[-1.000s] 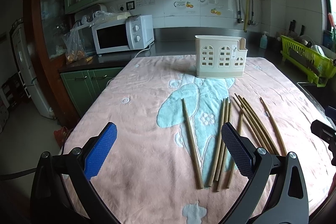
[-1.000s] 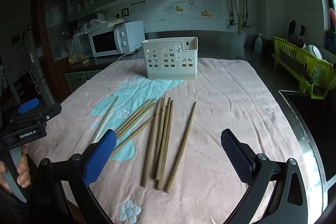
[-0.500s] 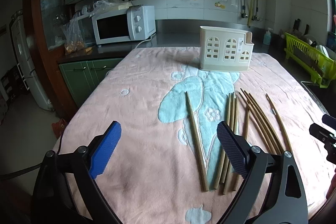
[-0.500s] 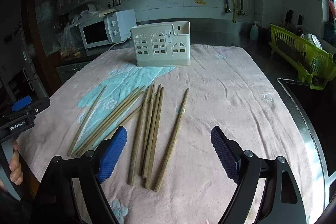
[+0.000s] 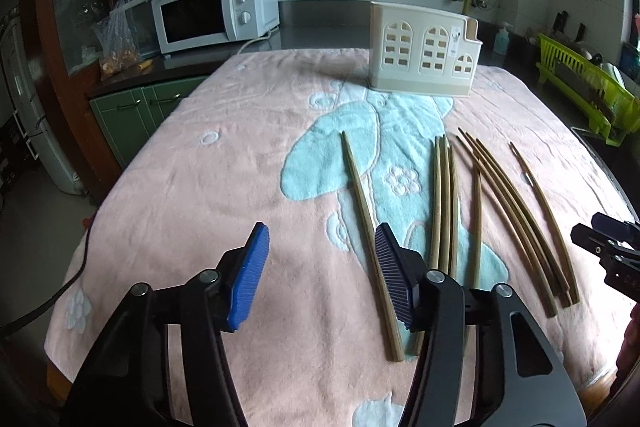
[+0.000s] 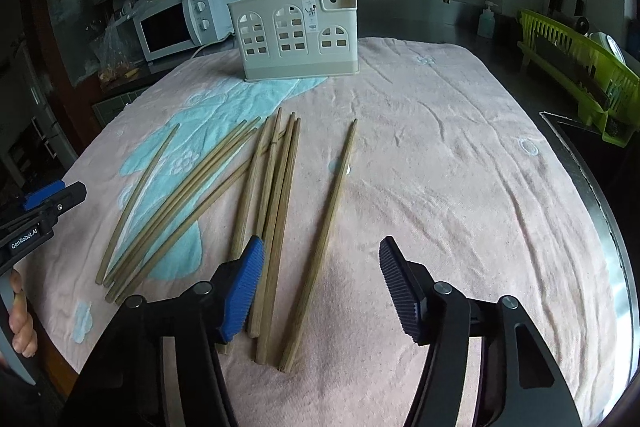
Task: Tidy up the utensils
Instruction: 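Lower the left tool and grasp one wooden chopstick while the right tool grasps another chopstick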
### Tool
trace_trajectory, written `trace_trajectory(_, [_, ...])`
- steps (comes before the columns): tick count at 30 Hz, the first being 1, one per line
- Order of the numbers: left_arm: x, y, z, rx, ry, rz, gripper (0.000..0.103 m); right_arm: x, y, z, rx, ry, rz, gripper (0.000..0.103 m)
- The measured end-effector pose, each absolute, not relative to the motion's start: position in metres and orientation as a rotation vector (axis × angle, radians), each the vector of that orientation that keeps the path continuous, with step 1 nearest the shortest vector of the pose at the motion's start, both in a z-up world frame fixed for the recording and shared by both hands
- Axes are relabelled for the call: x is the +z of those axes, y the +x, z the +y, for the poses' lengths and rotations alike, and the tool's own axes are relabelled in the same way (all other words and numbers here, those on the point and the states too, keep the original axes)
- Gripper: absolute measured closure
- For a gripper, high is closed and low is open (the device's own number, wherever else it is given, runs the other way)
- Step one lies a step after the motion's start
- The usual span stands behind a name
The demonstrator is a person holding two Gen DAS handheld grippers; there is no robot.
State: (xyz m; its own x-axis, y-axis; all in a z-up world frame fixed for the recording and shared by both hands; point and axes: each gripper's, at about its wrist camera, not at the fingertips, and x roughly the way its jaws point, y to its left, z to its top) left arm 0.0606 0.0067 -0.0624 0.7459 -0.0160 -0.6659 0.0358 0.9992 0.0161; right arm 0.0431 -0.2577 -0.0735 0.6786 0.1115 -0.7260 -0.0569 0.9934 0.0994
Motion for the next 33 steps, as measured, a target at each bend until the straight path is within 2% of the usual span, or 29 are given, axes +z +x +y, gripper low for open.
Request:
trace_trajectory(2, [-0.067,0.062,0.004,-0.041,0.033,0.743,0.054,-0.076,0.044,-0.258,0.094,0.069,0.832,0.053])
trace_trajectory(6, [-0.073,0.066,-0.002,-0.068,0.04,0.766,0.057,-0.079,0.047,-0.256,0.102,0.069,0.849,0.058])
trace_trajectory(8, [-0.077,0.069,-0.007,-0.078,0.049,0.781,0.062,-0.081,0.048,-0.253,0.108,0.068,0.859,0.066])
trace_trajectory(11, [-0.081,0.074,-0.008,-0.095,0.044,0.799,0.065,-0.085,0.05,-0.251,0.117,0.07,0.869,0.069])
trace_trajectory(15, [-0.085,0.079,-0.013,-0.12,0.048,0.814,0.068,-0.086,0.052,-0.248,0.123,0.061,0.878,0.071])
trace_trajectory(19, [-0.091,0.086,-0.019,-0.145,0.058,0.838,0.077,-0.089,0.052,-0.245,0.136,0.054,0.89,0.078])
trace_trajectory(24, [-0.097,0.091,-0.02,-0.161,0.067,0.859,0.084,-0.091,0.052,-0.244,0.136,0.048,0.895,0.078])
trace_trajectory(33, [-0.105,0.099,-0.021,-0.177,0.069,0.885,0.085,-0.097,0.054,-0.246,0.126,0.048,0.911,0.083])
